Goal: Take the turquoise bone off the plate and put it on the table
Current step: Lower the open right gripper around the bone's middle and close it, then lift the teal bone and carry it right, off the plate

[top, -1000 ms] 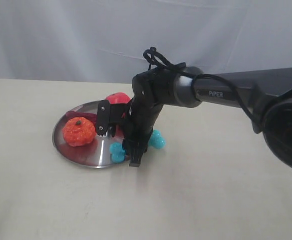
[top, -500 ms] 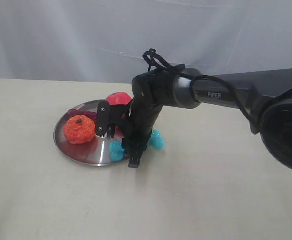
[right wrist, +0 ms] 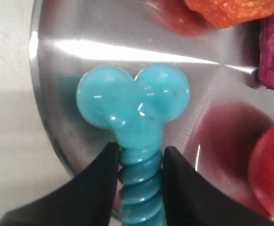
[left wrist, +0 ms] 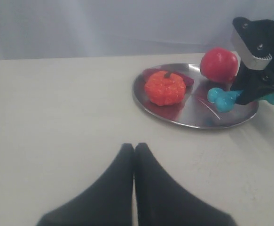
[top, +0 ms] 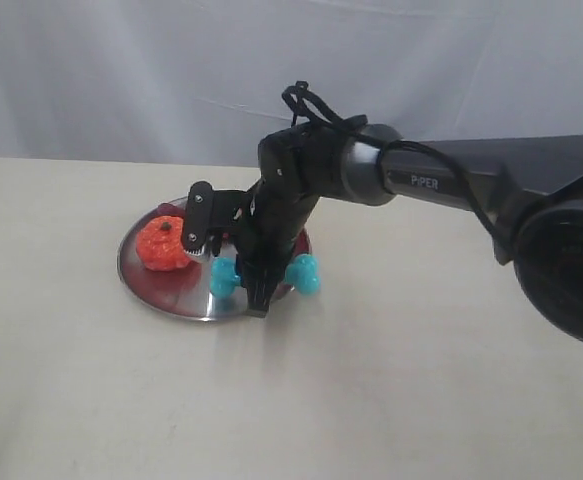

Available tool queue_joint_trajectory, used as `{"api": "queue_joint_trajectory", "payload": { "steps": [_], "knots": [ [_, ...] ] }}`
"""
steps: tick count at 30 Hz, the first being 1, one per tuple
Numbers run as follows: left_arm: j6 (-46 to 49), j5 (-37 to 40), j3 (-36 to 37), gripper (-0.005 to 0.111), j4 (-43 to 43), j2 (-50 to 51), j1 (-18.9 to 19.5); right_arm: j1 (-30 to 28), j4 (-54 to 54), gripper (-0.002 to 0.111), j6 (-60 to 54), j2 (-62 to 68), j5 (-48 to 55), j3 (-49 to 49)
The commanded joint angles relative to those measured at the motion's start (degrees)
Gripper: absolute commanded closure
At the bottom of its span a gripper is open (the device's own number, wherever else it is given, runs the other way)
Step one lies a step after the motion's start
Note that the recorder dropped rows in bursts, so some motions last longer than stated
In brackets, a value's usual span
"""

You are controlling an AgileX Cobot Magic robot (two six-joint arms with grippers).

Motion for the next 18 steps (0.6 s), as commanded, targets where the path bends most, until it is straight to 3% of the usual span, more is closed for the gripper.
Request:
{"api": "queue_joint_trajectory", "payload": {
  "steps": [1,11,18],
  "knots": [
    [-0.04,-0.04,0.19,0.107,0.02,-0.07,-0.13,-0.24,0.00,0.109,0.65,-3.09,1.89,-0.66],
    [-0.04,-0.04,0.19,0.107,0.02,-0.07,-0.13,-0.24,0.00,0.109,8.88,-11.77,8.35,-0.68],
    [-0.04,-0.04,0.19,0.107,0.02,-0.07,-0.13,0.95,-2.37,0.109,26.18,-18.78,13.03,-0.44]
  ]
}}
